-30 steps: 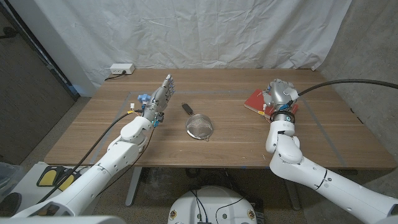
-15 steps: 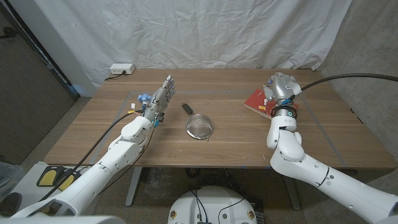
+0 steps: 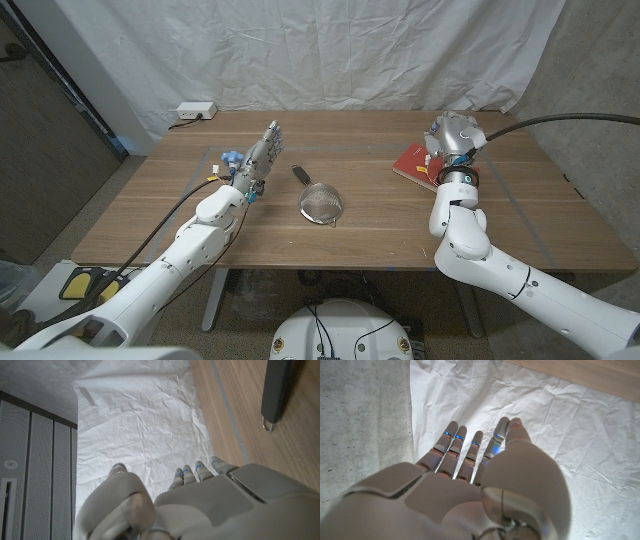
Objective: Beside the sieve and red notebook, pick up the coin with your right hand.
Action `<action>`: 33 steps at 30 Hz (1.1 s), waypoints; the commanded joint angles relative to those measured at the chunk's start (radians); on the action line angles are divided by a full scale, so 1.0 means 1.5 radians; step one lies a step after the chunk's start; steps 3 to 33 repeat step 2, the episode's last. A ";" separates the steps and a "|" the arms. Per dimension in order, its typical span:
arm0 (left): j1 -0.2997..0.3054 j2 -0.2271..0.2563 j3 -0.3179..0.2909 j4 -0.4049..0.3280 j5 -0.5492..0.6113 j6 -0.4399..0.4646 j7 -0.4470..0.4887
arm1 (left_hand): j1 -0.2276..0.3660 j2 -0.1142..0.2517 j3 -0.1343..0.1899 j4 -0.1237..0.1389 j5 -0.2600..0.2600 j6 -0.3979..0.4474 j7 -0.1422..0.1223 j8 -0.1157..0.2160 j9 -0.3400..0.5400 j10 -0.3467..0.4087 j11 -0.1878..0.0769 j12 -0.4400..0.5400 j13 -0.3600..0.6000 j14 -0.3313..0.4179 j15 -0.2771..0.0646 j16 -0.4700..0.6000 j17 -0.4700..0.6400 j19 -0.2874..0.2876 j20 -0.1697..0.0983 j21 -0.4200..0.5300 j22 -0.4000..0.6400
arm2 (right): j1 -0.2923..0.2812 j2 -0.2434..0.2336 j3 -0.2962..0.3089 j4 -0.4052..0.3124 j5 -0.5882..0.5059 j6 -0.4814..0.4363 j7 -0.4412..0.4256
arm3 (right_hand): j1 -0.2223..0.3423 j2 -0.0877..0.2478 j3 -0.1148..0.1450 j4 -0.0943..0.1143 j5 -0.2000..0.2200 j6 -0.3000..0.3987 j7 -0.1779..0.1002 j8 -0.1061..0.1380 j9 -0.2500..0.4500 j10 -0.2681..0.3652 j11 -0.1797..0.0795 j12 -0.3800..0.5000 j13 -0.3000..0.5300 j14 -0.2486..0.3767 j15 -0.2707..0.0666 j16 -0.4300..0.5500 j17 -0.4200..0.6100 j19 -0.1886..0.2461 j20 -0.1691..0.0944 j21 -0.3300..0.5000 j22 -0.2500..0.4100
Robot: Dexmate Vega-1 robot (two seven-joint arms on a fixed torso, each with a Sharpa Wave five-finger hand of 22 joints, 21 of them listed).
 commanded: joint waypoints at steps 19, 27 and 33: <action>-0.002 0.002 0.001 -0.008 0.002 0.009 0.010 | 0.005 0.005 -0.004 0.000 -0.001 -0.003 0.002 0.001 0.002 0.000 0.000 0.000 0.003 -0.002 -0.003 0.001 0.002 0.000 -0.003 -0.001 0.002 | 0.004 0.010 0.011 0.017 -0.005 0.022 0.007 | 0.004 0.003 -0.002 0.001 0.005 0.050 -0.047 -0.001 0.001 0.008 -0.002 0.000 0.000 0.000 -0.038 -0.004 0.003 -0.003 -0.009 0.002 0.000; -0.002 0.002 0.001 -0.008 0.002 0.009 0.010 | 0.005 0.005 -0.004 0.000 -0.001 -0.003 0.002 0.001 0.002 0.000 0.000 0.000 0.003 -0.002 -0.003 0.001 0.002 0.000 -0.003 -0.001 0.002 | 0.004 0.010 0.011 0.017 -0.005 0.022 0.007 | 0.004 0.003 -0.002 0.001 0.005 0.050 -0.047 -0.001 0.001 0.008 -0.002 0.000 0.000 0.000 -0.038 -0.004 0.003 -0.003 -0.009 0.002 0.000; -0.002 0.002 0.001 -0.008 0.002 0.009 0.010 | 0.005 0.005 -0.004 0.000 -0.001 -0.003 0.002 0.001 0.002 0.000 0.000 0.000 0.003 -0.002 -0.003 0.001 0.002 0.000 -0.003 -0.001 0.002 | 0.004 0.010 0.011 0.017 -0.005 0.022 0.007 | 0.004 0.003 -0.002 0.001 0.005 0.050 -0.047 -0.001 0.001 0.008 -0.002 0.000 0.000 0.000 -0.038 -0.004 0.003 -0.003 -0.009 0.002 0.000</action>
